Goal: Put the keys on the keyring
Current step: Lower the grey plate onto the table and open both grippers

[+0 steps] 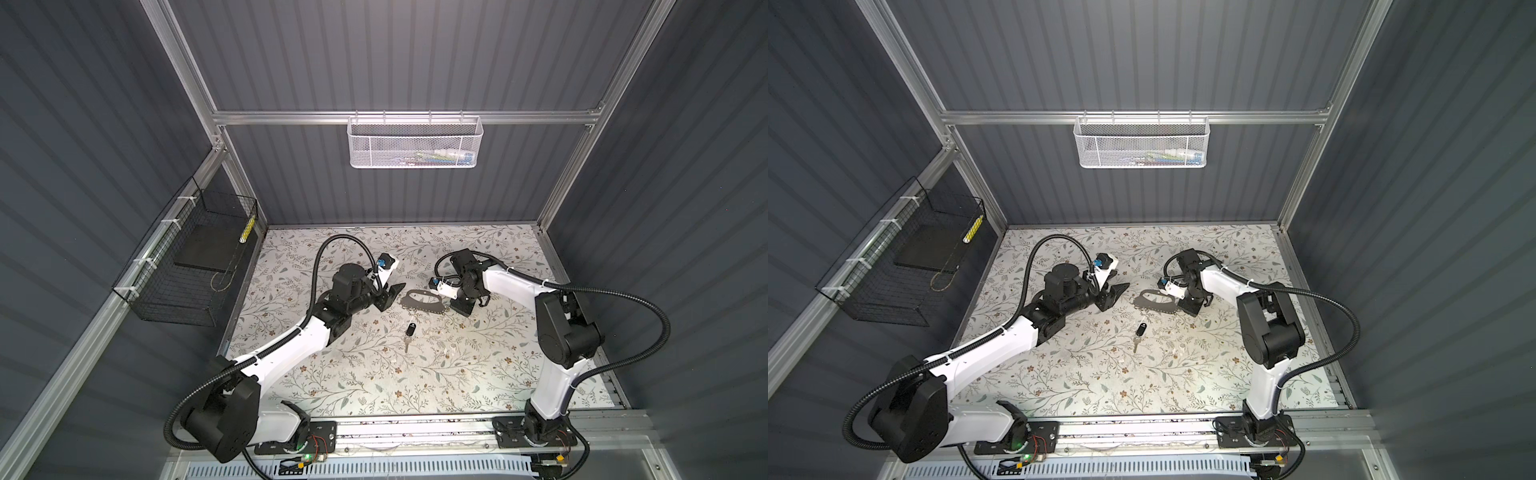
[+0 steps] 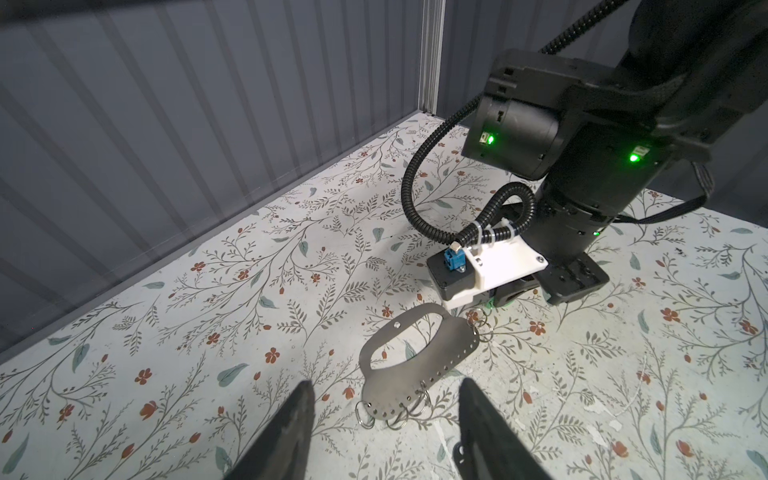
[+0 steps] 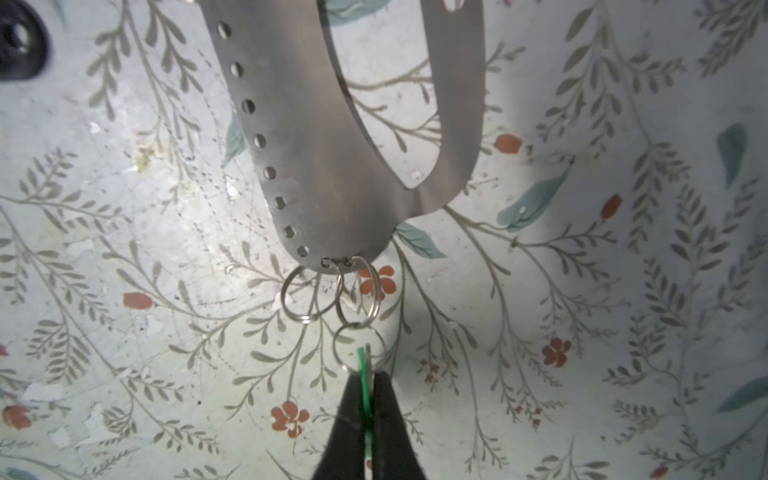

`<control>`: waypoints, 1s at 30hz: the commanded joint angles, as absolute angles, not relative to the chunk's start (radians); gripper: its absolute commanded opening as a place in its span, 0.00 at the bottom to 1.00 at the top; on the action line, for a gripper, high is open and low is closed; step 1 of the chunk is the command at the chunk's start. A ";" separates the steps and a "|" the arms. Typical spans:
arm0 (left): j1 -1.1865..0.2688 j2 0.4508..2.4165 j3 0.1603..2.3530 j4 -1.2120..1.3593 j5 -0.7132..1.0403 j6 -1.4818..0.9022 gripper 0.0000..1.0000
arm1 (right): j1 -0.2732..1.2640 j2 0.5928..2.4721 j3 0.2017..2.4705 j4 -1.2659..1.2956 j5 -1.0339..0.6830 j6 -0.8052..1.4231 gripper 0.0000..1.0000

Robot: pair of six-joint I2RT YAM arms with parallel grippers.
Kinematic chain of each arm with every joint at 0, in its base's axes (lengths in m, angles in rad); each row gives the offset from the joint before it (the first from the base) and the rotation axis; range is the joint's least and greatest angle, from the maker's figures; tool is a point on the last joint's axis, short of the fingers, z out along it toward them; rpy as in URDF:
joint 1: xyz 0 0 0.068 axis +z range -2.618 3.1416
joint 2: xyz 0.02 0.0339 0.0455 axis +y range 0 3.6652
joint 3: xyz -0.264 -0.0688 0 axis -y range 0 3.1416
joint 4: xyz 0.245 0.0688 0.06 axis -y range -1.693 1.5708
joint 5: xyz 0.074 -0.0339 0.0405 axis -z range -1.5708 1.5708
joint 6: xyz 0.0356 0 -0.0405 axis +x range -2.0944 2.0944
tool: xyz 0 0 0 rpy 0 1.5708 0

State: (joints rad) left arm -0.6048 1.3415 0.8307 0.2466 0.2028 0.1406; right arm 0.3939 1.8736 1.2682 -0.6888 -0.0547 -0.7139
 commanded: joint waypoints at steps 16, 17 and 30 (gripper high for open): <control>-0.598 1.379 0.919 0.123 0.087 0.077 0.61 | 0.276 1.600 1.091 -0.468 0.098 -0.464 0.47; -0.598 1.390 0.936 0.100 0.073 0.066 0.61 | 0.268 1.567 1.069 -0.418 0.091 -0.420 0.48; -0.577 1.537 1.029 -0.054 0.019 -0.139 0.69 | 0.378 1.340 0.903 -0.137 0.107 0.251 0.48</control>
State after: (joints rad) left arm -0.5888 1.5036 0.9798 0.0193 0.0074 -0.0654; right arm 0.3229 1.3682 0.9665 -0.2131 0.0715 0.0540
